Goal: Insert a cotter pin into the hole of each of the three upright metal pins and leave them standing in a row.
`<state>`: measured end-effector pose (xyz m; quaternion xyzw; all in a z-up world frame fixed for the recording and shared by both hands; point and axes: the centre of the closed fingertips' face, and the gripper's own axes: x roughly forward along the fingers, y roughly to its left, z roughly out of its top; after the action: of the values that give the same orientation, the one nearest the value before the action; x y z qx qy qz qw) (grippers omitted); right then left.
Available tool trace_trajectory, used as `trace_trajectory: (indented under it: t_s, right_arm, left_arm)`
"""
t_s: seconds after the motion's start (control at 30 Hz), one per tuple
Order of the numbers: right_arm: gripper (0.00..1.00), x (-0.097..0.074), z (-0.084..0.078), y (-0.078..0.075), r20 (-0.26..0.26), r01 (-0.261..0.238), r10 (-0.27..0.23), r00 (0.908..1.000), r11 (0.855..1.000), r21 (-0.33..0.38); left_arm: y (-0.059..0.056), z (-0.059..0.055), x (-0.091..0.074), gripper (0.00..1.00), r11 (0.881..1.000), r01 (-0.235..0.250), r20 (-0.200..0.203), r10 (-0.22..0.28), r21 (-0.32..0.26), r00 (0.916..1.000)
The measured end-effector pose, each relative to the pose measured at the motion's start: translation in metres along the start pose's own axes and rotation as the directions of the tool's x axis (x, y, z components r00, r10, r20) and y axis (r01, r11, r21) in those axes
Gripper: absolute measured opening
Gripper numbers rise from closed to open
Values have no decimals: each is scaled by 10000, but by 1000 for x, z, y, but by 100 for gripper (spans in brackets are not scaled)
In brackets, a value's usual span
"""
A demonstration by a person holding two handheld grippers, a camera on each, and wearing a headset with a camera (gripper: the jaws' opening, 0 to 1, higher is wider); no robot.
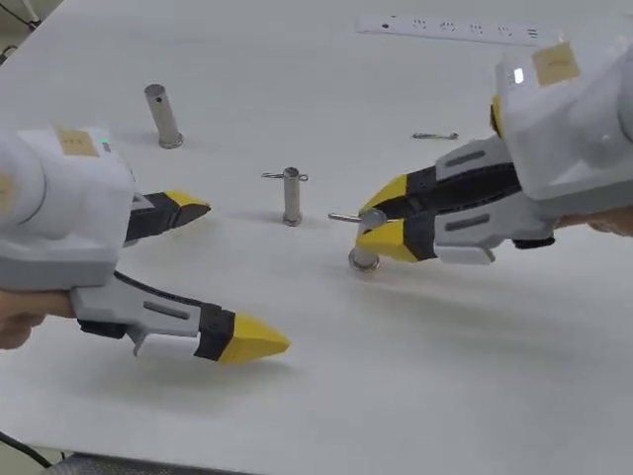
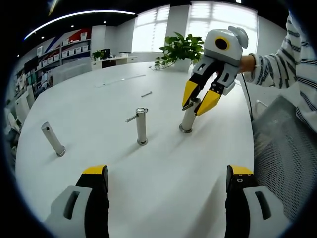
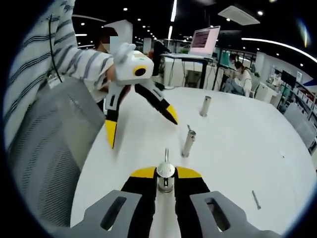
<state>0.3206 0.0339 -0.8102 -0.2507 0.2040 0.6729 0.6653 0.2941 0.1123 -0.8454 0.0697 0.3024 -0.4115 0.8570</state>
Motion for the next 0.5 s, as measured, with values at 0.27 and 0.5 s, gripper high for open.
trace_trajectory:
  t_s: [0.27, 0.5]
  right_arm:
    - [13, -5, -16, -25, -196, -134, 133, 9997, 9999, -83]
    - [13, -2, -20, -32, -118, -269, 268, 9996, 9996, -50]
  left_arm:
    - [7, 2, -3, 99, 9996, -271, 283, 273, -67, 9992]
    - [1, -6, -2, 98, 9999, -88, 126, 86, 123, 9999]
